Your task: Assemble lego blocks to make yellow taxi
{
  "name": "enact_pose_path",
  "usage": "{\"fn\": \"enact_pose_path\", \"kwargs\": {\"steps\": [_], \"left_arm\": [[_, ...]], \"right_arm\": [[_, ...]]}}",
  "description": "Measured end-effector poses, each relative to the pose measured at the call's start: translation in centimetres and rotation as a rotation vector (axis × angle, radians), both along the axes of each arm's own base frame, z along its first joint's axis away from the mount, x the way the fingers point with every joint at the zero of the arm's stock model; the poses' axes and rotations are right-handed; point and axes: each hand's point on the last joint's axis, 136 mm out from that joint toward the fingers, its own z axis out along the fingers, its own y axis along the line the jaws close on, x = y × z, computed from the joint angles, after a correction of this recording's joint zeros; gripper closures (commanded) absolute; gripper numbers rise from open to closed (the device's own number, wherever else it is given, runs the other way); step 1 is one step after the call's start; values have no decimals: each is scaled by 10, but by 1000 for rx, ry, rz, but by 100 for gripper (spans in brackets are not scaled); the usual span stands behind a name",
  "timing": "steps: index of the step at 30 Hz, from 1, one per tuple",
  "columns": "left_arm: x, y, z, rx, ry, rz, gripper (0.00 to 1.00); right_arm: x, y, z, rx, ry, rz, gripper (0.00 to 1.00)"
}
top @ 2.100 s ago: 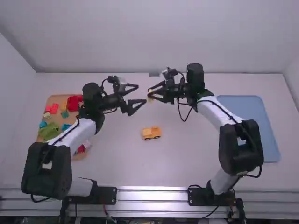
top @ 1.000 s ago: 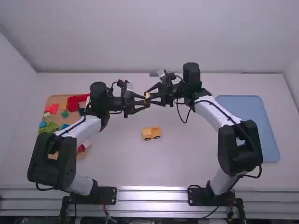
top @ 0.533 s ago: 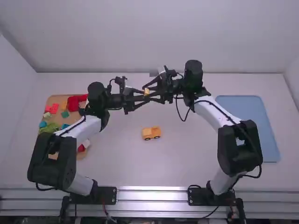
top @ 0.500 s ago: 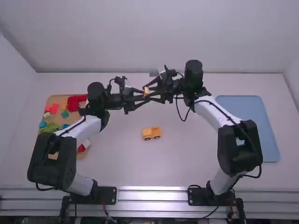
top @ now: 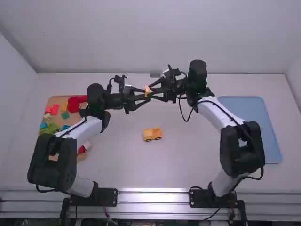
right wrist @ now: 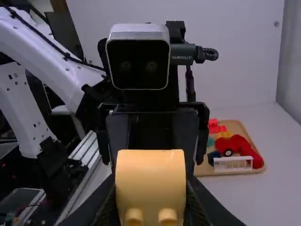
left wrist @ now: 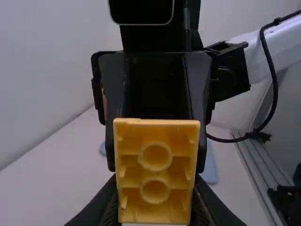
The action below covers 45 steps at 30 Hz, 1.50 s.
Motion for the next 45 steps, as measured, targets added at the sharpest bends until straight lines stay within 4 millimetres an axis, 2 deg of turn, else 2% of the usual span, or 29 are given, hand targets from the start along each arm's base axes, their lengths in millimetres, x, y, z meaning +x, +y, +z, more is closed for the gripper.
{"fn": "enact_pose_path", "kwargs": {"steps": [12,15,16,18,20,21,22,26,28,31,33,34,36,38,41,43,45], "left_arm": [[-4,-1,-7,20,0,-26,97],[-5,-1,-7,21,-2,-34,97],[-5,-1,-7,21,-2,-35,95],[-5,-1,-7,21,-1,-34,75],[-5,-1,-7,21,-7,-34,41],[-6,-2,-7,22,-8,-35,7],[-5,-1,-7,22,-8,-35,1],[-5,-1,-8,22,1,-35,1],[-5,-1,-11,26,29,-35,1],[0,1,-22,35,108,-10,1],[8,5,-38,54,207,42,1],[8,5,-38,54,207,42,1],[14,9,-52,82,251,87,1],[18,12,-62,107,276,125,1],[24,15,-70,130,282,174,1],[30,18,-73,145,276,213,1],[34,20,-74,152,268,240,1]], "right_arm": [[-5,5,1,1,-3,18,61],[-7,8,1,1,-4,24,71],[-7,9,0,1,-5,22,79],[-6,8,0,1,-6,20,86],[-6,8,0,1,-7,19,91],[-7,8,0,1,-3,21,92],[-6,8,0,1,-5,20,91],[6,5,0,-9,18,-45,91],[25,-3,-4,-23,54,-138,91],[53,-23,-15,-66,153,-296,91],[78,-51,-36,-156,274,-499,91],[78,-51,-36,-156,274,-499,91],[88,-79,-55,-293,344,-711,89],[76,-91,-68,-441,372,-834,89],[55,-97,-80,-595,383,-923,89],[31,-102,-98,-762,413,-989,89],[6,-108,-123,-928,481,-1018,89]]}}
